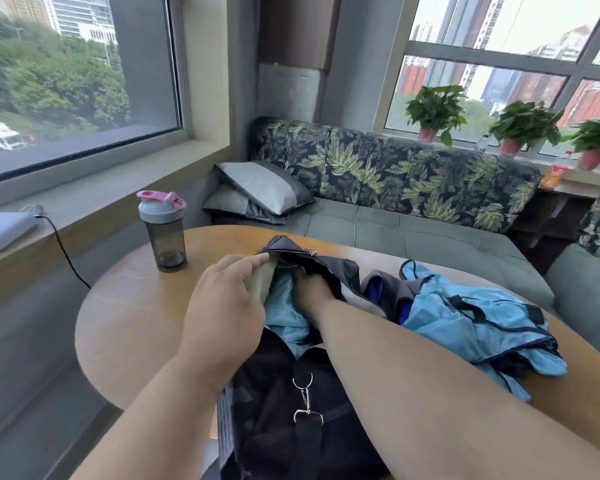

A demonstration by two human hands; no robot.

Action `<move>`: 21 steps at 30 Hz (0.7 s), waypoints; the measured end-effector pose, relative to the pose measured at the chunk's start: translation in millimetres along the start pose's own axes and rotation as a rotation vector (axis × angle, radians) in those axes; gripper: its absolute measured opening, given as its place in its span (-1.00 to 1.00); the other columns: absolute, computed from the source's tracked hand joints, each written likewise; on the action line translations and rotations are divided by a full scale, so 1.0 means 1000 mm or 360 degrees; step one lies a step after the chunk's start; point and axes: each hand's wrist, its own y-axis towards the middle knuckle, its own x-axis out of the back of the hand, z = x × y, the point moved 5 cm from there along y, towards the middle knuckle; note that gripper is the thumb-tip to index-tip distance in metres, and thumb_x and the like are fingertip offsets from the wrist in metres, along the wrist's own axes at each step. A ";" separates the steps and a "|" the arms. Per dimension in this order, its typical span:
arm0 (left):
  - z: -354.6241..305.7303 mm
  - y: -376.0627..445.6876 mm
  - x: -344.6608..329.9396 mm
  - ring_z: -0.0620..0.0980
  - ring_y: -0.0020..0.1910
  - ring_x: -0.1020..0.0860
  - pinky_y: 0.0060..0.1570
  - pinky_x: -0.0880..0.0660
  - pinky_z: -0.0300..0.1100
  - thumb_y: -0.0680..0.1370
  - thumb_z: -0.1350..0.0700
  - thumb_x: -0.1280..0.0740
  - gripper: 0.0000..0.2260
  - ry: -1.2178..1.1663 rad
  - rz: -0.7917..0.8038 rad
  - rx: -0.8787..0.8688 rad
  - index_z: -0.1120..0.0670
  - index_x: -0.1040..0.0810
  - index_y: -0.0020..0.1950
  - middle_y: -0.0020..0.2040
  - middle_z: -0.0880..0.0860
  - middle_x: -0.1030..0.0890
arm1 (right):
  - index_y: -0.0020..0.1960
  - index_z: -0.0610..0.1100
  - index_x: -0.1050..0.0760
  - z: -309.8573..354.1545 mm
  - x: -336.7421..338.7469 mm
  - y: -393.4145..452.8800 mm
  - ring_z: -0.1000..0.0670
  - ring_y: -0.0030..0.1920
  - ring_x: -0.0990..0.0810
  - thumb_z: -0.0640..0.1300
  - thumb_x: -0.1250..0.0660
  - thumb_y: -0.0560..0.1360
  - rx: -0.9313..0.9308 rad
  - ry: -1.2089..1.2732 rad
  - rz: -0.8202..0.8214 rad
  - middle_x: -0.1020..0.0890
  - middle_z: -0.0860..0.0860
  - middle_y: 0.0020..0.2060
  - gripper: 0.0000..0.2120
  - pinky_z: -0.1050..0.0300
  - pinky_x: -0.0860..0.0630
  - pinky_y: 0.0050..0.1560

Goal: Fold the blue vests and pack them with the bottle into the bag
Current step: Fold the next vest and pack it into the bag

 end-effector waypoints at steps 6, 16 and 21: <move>0.005 -0.002 -0.002 -0.20 0.21 -0.52 0.13 -0.26 -0.64 0.44 0.43 -0.28 -0.40 -0.0018 -0.0014 -0.0029 -0.03 -0.66 0.38 0.18 -0.29 -0.59 | 0.56 -0.17 -0.34 0.003 -0.011 0.017 -0.20 0.37 -0.52 0.01 0.16 0.77 0.0115 -0.0330 -0.0009 -0.53 -0.19 0.43 -0.49 -0.02 -0.38 0.37; 0.010 -0.001 -0.003 -0.14 0.22 -0.57 0.28 -0.48 -0.25 0.43 0.43 -0.30 -0.43 -0.0063 -0.0057 -0.0052 0.00 -0.67 0.35 0.20 -0.20 -0.63 | 0.02 -0.13 -0.64 0.008 0.006 -0.007 -0.20 -0.03 -0.65 -0.14 -0.35 0.56 0.0748 -0.0538 -0.0656 -0.69 -0.13 -0.08 -0.89 0.11 -0.33 -0.16; 0.007 -0.004 -0.001 -0.12 0.21 -0.57 0.25 -0.49 -0.24 0.42 0.44 -0.32 -0.42 -0.0045 -0.0047 -0.0086 0.01 -0.66 0.37 0.20 -0.17 -0.63 | 0.25 -0.02 -0.58 0.028 -0.029 0.000 -0.22 0.13 -0.59 0.11 -0.25 0.54 0.1074 -0.1064 -0.0428 -0.65 -0.09 0.13 -0.64 -0.08 -0.46 0.11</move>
